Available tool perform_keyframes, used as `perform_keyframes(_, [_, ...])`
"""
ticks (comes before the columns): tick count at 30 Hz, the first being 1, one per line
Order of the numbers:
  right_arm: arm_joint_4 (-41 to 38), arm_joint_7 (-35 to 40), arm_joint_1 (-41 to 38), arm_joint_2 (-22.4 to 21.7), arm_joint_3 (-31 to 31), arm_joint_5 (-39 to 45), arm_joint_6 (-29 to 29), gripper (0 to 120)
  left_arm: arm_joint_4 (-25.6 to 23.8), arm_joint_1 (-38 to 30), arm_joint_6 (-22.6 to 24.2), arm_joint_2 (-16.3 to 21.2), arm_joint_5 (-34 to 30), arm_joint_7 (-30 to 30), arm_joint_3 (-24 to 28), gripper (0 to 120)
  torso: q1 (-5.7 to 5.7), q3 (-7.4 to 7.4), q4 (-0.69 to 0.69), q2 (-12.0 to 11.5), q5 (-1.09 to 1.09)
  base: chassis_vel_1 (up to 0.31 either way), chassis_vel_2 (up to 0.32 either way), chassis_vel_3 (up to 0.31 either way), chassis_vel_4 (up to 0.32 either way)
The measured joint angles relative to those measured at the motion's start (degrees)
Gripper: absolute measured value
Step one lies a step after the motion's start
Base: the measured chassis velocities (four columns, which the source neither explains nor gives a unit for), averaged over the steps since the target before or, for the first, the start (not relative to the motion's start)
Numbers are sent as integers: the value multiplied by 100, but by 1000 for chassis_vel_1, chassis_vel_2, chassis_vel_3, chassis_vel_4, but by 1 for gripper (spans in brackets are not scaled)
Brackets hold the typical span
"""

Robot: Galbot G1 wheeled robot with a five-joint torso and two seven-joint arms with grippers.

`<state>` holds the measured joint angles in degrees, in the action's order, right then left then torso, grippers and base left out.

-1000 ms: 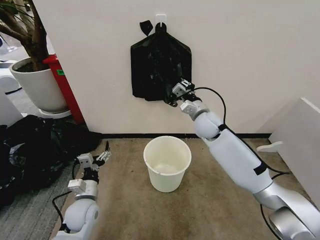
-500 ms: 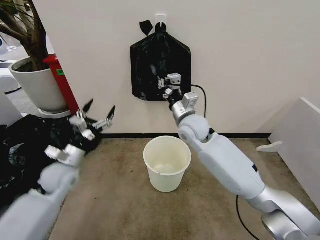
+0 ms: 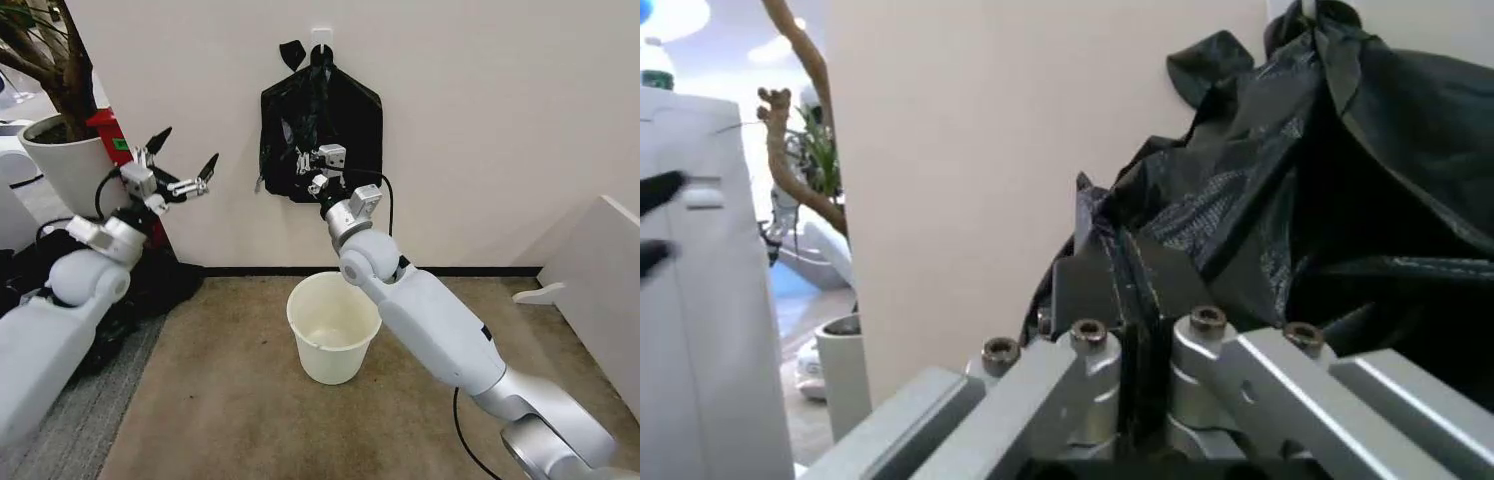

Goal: Place the garbage bag over the trash bin.

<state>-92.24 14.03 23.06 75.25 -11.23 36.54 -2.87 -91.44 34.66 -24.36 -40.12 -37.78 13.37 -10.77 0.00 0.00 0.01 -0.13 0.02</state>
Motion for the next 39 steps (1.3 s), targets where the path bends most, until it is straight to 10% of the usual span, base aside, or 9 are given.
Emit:
perform_keyframes(9, [132,-115,-62,40,35,-94,-37,0,1310,-2027,9,-350,689,431,1651,100,0,0,-1,0,0,0,0,0,0])
perform_keyframes(25, [123,-271,-47,-57,194,-184,-70,0,2929,-3390,11,-1283,2338,2057,2159,91,0,0,-1,0,0,0,0,0,0])
perform_keyframes(39, [19,-314,46,-140,304,-225,-86,0,3403,-3690,299,-1736,3026,2823,2205,72,0,0,0,0,0,0,0,0,0])
